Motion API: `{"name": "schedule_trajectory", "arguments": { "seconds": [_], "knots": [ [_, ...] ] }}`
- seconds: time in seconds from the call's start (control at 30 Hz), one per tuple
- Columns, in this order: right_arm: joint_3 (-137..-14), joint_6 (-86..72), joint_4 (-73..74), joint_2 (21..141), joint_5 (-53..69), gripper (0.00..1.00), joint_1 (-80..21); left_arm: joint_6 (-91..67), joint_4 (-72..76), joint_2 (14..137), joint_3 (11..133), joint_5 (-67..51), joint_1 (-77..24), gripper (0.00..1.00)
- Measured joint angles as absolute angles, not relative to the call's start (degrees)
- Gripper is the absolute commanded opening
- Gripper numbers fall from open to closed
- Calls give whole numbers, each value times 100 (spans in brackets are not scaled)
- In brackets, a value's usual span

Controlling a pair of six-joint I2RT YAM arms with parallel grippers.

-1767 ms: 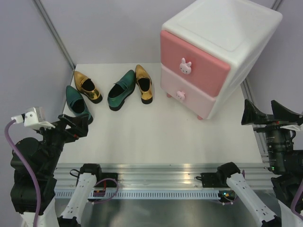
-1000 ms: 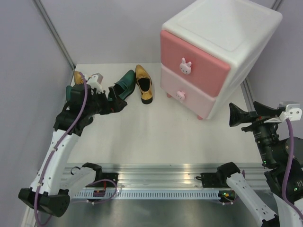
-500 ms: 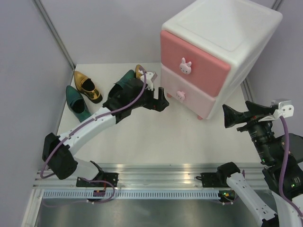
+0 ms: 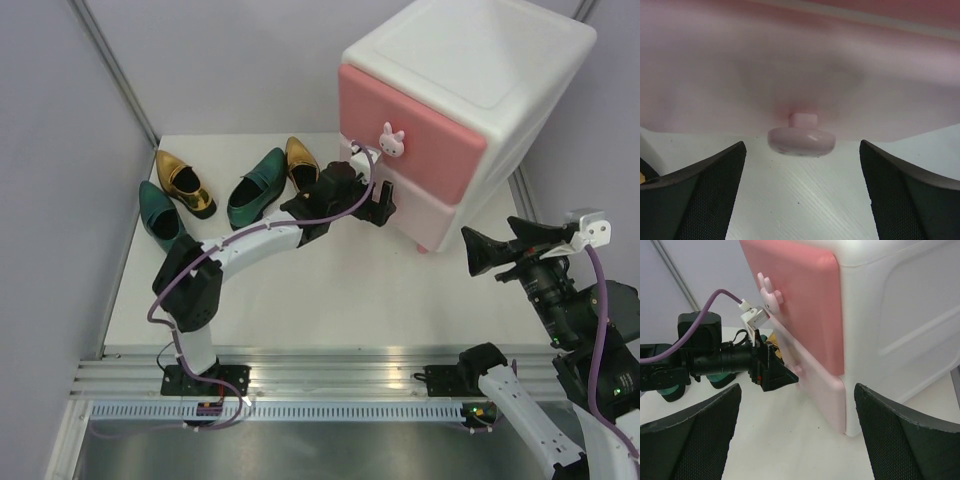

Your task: Place and organize the shoes in the shoe cabinet

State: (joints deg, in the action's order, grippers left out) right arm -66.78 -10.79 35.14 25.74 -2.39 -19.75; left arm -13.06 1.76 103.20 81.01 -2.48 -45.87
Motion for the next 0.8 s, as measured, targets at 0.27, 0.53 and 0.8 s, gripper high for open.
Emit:
{"name": "schedule_trajectory", "arguments": {
  "seconds": [0.27,0.53,0.8],
  "knots": [
    [-6681,-1076,3627,2497,-239,98,-1975,-954,419,10822,8396,45,-4788,89],
    [-6681,-1070,3778,2488,-261,98,-1975,-821,530,10945,8438,128,-4788,67],
    [-6681,-1070,3819,2471,-281,98,-1975,-760,596,10938,8403,161,-4816,16]
  ]
}}
